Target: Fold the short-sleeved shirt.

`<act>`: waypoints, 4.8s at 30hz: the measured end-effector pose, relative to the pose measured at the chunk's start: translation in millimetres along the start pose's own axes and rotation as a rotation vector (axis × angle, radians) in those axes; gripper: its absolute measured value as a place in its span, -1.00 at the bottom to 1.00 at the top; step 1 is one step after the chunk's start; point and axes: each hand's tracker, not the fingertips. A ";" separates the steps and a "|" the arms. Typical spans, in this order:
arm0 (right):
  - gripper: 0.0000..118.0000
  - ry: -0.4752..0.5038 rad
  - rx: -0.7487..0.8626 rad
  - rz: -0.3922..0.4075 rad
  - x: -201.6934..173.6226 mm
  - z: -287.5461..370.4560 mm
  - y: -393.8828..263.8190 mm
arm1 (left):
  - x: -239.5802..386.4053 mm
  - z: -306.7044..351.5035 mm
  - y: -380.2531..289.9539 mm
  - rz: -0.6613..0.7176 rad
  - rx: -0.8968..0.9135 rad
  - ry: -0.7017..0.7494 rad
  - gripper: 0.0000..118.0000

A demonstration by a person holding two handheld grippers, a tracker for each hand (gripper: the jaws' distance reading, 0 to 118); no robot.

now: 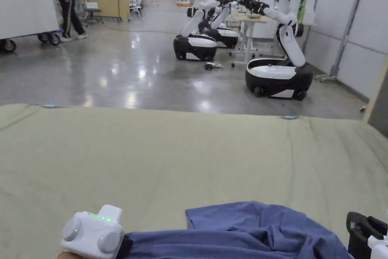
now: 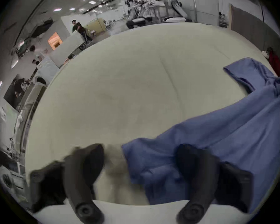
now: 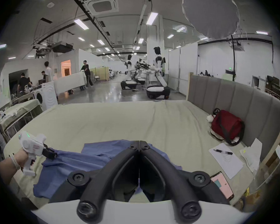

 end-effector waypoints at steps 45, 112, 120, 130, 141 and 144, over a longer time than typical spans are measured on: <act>-0.84 0.150 0.007 -0.021 90.3 -77.0 245.3 | -118.2 289.5 127.6 0.128 0.664 0.050 -0.92; 0.47 0.220 0.235 0.036 -47.5 83.3 -26.7 | 41.8 311.8 -142.5 0.100 0.878 0.021 0.89; -0.90 0.234 0.207 0.016 -85.1 78.8 -34.8 | 16.5 290.1 -145.7 0.067 0.726 0.004 -1.00; -0.90 0.311 0.094 0.059 -105.3 59.7 -76.0 | -106.2 226.4 -224.2 0.309 0.332 -0.038 -0.68; -0.90 0.312 -0.053 0.110 -123.8 36.0 -102.9 | -120.2 110.7 -199.5 0.285 0.192 -0.017 0.79; -0.90 0.294 -0.086 0.122 -123.1 28.1 -106.4 | -117.2 84.7 -189.0 0.216 0.140 -0.005 0.15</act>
